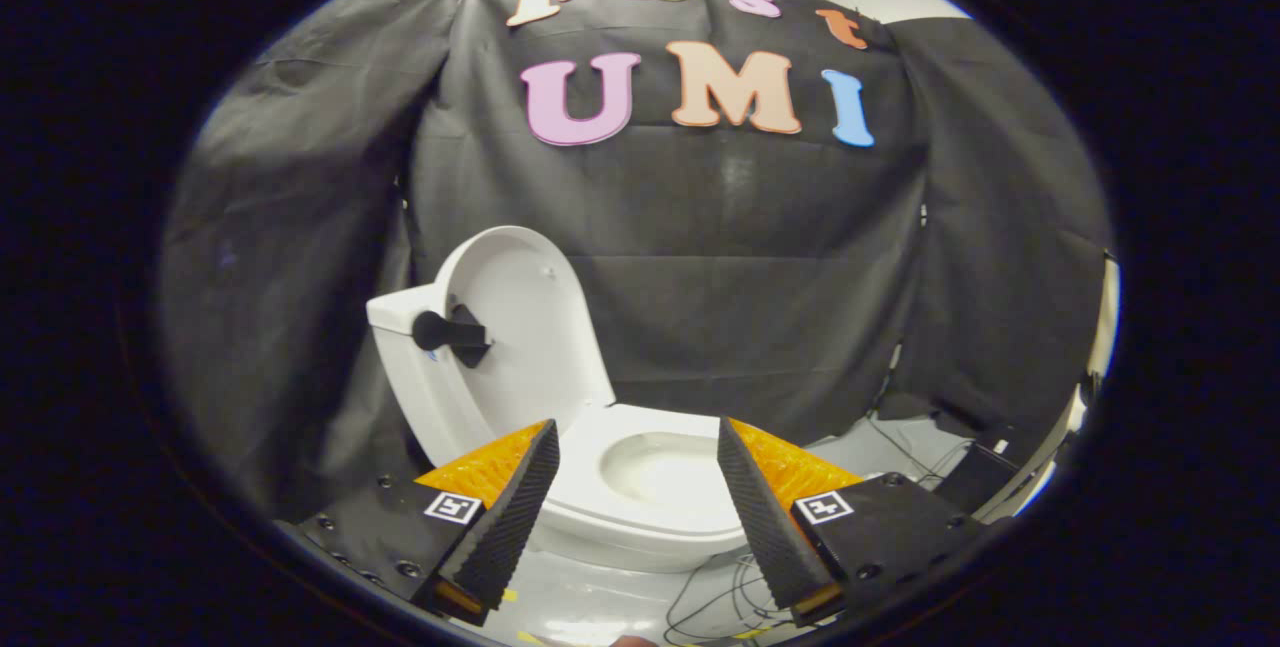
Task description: Open the toilet lid.
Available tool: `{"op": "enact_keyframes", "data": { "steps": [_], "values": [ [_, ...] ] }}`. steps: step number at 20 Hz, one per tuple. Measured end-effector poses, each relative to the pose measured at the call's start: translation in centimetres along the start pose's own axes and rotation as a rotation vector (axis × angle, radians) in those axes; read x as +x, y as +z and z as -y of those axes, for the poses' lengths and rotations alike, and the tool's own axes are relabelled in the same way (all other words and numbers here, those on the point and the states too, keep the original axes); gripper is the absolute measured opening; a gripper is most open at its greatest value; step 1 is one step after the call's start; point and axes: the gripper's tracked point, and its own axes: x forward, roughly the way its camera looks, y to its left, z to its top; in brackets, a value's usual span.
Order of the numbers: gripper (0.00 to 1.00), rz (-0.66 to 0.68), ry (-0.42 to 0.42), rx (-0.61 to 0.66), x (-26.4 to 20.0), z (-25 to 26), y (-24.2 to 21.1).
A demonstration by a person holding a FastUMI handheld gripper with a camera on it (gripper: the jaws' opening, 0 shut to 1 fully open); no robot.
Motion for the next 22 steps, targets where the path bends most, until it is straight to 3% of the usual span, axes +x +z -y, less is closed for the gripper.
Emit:
{"op": "enact_keyframes", "data": {
  "steps": [22],
  "values": [
    [0.96,0.078,0.024,0.029,-0.9,2.7,0.4]
  ]
}}
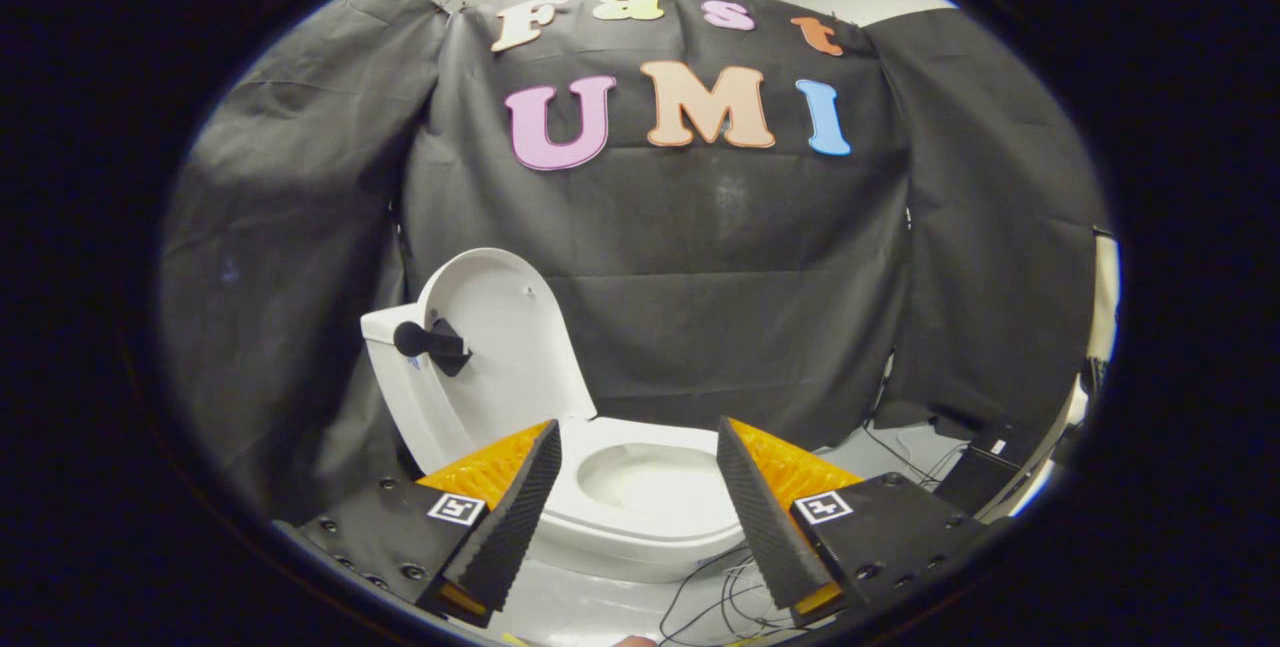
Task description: Open the toilet lid.
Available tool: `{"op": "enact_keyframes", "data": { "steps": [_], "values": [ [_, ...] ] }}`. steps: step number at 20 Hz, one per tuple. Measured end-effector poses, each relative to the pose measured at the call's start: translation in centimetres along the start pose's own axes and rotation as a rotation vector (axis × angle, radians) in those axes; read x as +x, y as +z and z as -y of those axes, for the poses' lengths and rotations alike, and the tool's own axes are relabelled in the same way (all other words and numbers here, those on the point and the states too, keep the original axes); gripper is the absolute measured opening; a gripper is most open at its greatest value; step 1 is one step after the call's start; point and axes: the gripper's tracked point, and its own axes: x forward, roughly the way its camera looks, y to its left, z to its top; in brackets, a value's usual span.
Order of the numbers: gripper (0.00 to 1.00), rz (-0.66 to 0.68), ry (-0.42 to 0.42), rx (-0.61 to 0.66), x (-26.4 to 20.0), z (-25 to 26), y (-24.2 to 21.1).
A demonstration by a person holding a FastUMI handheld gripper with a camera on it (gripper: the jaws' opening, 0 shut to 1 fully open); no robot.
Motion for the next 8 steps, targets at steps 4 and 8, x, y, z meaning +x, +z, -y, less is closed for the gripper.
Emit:
{"op": "enact_keyframes", "data": {
  "steps": [4,8],
  "values": [
    [0.96,-0.008,-0.015,0.017,0.0,0.7,-0.7],
    [0.96,-0.026,-0.018,0.033,0.0,0.9,-1.4]
  ]
}}
